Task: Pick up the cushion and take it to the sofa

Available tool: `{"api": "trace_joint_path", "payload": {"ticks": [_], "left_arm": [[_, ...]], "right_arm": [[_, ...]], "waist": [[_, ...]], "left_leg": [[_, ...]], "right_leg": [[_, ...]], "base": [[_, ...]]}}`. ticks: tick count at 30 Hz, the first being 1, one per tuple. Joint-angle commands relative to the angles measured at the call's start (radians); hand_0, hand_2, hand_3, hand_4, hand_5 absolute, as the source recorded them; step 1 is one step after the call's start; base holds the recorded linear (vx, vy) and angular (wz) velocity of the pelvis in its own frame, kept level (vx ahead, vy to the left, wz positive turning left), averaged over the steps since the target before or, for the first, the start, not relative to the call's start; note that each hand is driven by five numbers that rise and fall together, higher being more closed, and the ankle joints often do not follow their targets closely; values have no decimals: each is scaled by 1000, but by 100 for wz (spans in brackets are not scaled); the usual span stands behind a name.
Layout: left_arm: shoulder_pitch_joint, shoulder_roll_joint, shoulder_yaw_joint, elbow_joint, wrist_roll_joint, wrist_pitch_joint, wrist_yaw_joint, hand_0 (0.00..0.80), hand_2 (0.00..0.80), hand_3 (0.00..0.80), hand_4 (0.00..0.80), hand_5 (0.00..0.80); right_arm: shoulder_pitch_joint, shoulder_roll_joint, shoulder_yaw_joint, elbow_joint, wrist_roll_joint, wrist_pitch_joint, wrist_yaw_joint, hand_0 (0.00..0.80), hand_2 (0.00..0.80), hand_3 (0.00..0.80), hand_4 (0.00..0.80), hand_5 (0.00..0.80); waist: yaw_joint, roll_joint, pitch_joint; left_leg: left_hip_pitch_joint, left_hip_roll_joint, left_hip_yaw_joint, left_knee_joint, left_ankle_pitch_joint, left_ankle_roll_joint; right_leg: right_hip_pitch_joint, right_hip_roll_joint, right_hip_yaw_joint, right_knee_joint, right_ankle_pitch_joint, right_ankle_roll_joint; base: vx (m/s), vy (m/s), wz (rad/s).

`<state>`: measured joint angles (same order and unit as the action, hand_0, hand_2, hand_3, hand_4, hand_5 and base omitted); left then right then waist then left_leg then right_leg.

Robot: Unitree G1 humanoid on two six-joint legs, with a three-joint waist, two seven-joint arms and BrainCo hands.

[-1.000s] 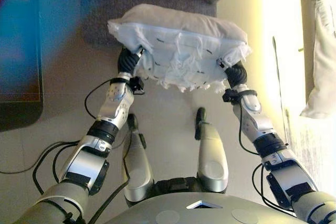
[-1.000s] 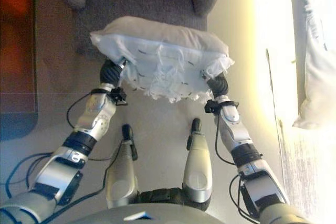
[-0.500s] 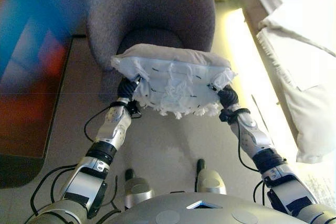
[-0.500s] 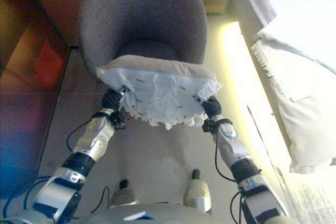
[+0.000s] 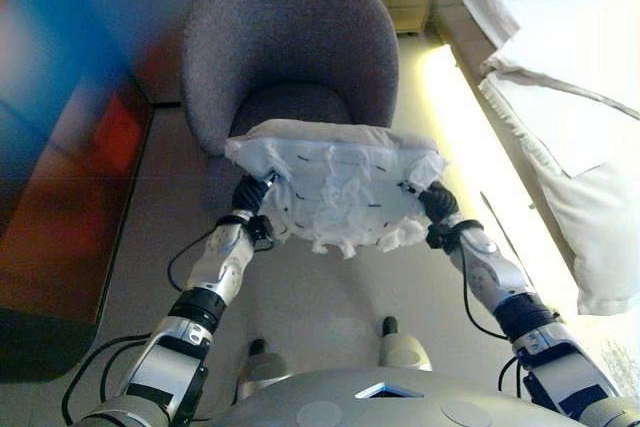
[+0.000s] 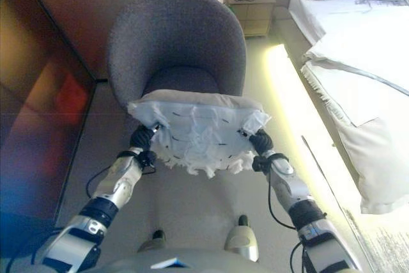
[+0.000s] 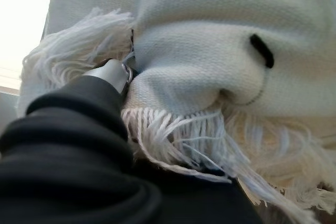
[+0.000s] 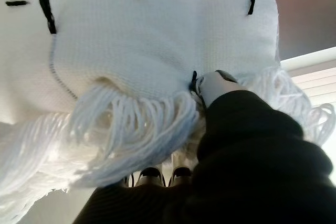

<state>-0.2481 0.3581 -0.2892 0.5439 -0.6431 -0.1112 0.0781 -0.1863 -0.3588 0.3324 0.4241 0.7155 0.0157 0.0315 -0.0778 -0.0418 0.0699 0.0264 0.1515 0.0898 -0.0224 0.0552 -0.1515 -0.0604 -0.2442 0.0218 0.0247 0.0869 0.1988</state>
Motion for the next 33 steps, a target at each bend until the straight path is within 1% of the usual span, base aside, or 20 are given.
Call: {"api": "trace_joint_path", "payload": {"ticks": [1, 3, 5, 6, 7, 8, 9, 11, 12, 13, 15, 17, 19, 21, 23, 25, 27, 29, 31, 33], "left_arm": [[-101, -34, 18, -63, 10, -72, -53, 800, 800, 800, 800, 800], [-109, -26, 28, -48, -14, -76, -48, 800, 800, 800, 800, 800], [-123, -21, 28, -23, -39, -86, -48, 800, 800, 800, 800, 800], [-128, -19, 25, -16, -44, -87, -46, 800, 800, 800, 800, 800], [-133, -18, 21, -11, -57, -87, -43, 800, 800, 800, 800, 800], [-144, -15, 12, 5, -71, -85, -50, 800, 800, 800, 800, 800], [-148, -17, 8, 13, -70, -85, -52, 800, 800, 800, 800, 800], [-145, -21, 2, 14, -70, -87, -59, 800, 800, 800, 800, 800], [-144, -27, -1, 13, -65, -89, -59, 800, 800, 800, 800, 800], [-146, -33, -6, 11, -56, -91, -54, 800, 800, 800, 800, 800], [-154, -47, -16, 15, -39, -98, -44, 800, 800, 800, 800, 800], [-150, -58, -12, 16, -23, -107, -47, 800, 800, 800, 800, 800], [-144, -66, -3, 6, -14, -107, -44, 800, 800, 800, 800, 800], [-134, -74, 13, -4, -7, -98, -49, 800, 800, 800, 800, 800], [-122, -83, 26, -22, 6, -90, -42, 800, 800, 800, 800, 800], [-108, -96, 35, -32, 12, -101, -33, 800, 800, 800, 800, 800], [-87, -97, 43, -57, 14, -100, -22, 800, 800, 800, 800, 800], [-71, -91, 54, -64, 11, -99, -15, 800, 800, 800, 800, 800], [-69, -87, 60, -60, 5, -107, 1, 800, 800, 800, 800, 800], [-62, -89, 70, -57, 9, -123, 2, 800, 800, 800, 800, 800]], "right_arm": [[-103, 36, -7, -42, 74, -82, 94, 800, 800, 800, 800, 800], [-109, 46, -14, -22, 90, -85, 94, 800, 800, 800, 800, 800], [-100, 55, -15, -10, 103, -92, 86, 800, 800, 800, 800, 800], [-96, 55, -12, -7, 109, -97, 84, 800, 800, 800, 800, 800], [-91, 55, -10, -4, 112, -94, 73, 800, 800, 800, 800, 800], [-91, 46, -3, 9, 120, -97, 60, 800, 800, 800, 800, 800], [-90, 36, -4, 22, 130, -94, 60, 800, 800, 800, 800, 800], [-79, 20, -16, 30, 138, -87, 59, 800, 800, 800, 800, 800], [-70, 15, -24, 28, 142, -85, 54, 800, 800, 800, 800, 800], [-60, 11, -31, 26, 154, -90, 58, 800, 800, 800, 800, 800], [-51, 5, -48, 40, 171, -101, 80, 800, 800, 800, 800, 800], [-47, -12, -69, 39, 184, -88, 102, 800, 800, 800, 800, 800], [-52, -22, -83, 41, 202, -71, 118, 800, 800, 800, 800, 800], [-66, -20, -95, 62, 204, -52, 132, 800, 800, 800, 800, 800], [-86, -13, -88, 74, 187, -33, 143, 800, 800, 800, 800, 800], [-102, -14, -75, 88, 146, -29, 161, 800, 800, 800, 800, 800], [-103, -11, -50, 67, 114, -26, 155, 800, 800, 800, 800, 800], [-104, -9, -27, 41, 96, -13, 147, 800, 800, 800, 800, 800], [-94, -6, -8, 26, 74, -4, 167, 800, 800, 800, 800, 800], [-80, -12, 10, 25, 48, -22, 192, 800, 800, 800, 800, 800]], "waist": [[9, 9, -22], [16, 9, -22], [16, 9, -15], [16, 15, -9], [13, 17, -2], [3, 29, 16], [-5, 28, 28], [-19, 12, 36], [-28, -8, 35], [-37, -23, 38], [-47, -56, 40], [-62, -77, 41], [-72, -88, 40], [-68, -91, 35], [-60, -91, 23], [-53, -85, 2], [-54, -76, -19], [-61, -63, -31], [-65, -61, -40], [-63, -66, -45]], "left_leg": [[-4, -102, 31, 35, -65, 138], [-17, -122, 39, 56, -83, 157], [-38, -143, 31, 95, -104, 178], [-44, -139, 27, 109, -109, 184], [-47, -138, 22, 121, -114, 187], [-42, -128, 3, 139, -123, 188], [-33, -124, -7, 147, -128, 187], [-10, -127, -19, 143, -134, 179], [1, -138, -22, 143, -144, 174], [9, -144, -33, 148, -157, 172], [24, -160, -48, 168, -195, 174], [54, -174, -58, 174, -229, 180], [87, -182, -62, 173, -252, 188], [122, -186, -54, 167, -270, 194], [147, -187, -37, 156, -276, 197], [158, -175, -12, 159, -255, 188], [160, -148, 14, 181, -224, 168], [154, -107, 25, 232, -153, 139], [126, -70, 32, 345, -55, 106], [81, -48, 39, 499, 16, 86]], "right_leg": [[19, 57, -61, 65, -26, -55], [-3, 35, -52, 150, -6, -57], [-69, 16, -29, 302, 74, -64], [-104, 15, -13, 385, 102, -70], [-129, 14, -2, 421, 120, -74], [-191, 44, 38, 542, 163, -77], [-228, 65, 61, 577, 188, -73], [-241, 91, 83, 508, 211, -60], [-235, 92, 94, 407, 223, -54], [-220, 101, 106, 323, 207, -51], [-188, 99, 115, 171, 192, -40], [-182, 106, 112, 7, 189, -27], [-192, 123, 95, -67, 199, -24], [-196, 129, 40, -80, 207, -30], [-190, 132, -7, -48, 185, -40], [-165, 134, -42, -37, 159, -64], [-153, 146, -49, -7, 124, -91], [-147, 173, -36, 29, 86, -122], [-122, 197, -39, 39, 56, -156], [-92, 216, -52, 42, 30, -191]], "base": [[-22, 175, -9], [-38, 193, -8], [-50, 181, -9], [-32, 164, -6], [-2, 173, -10], [49, 163, -27], [118, 89, -26], [208, -53, 24], [244, -127, 53], [241, -136, 49], [251, -112, 61], [308, -41, 50], [328, -17, 71], [348, -61, 26], [326, -89, -6], [315, -113, -41], [332, -157, -47], [337, -201, -29], [330, -250, -28], [299, -264, -37]]}}
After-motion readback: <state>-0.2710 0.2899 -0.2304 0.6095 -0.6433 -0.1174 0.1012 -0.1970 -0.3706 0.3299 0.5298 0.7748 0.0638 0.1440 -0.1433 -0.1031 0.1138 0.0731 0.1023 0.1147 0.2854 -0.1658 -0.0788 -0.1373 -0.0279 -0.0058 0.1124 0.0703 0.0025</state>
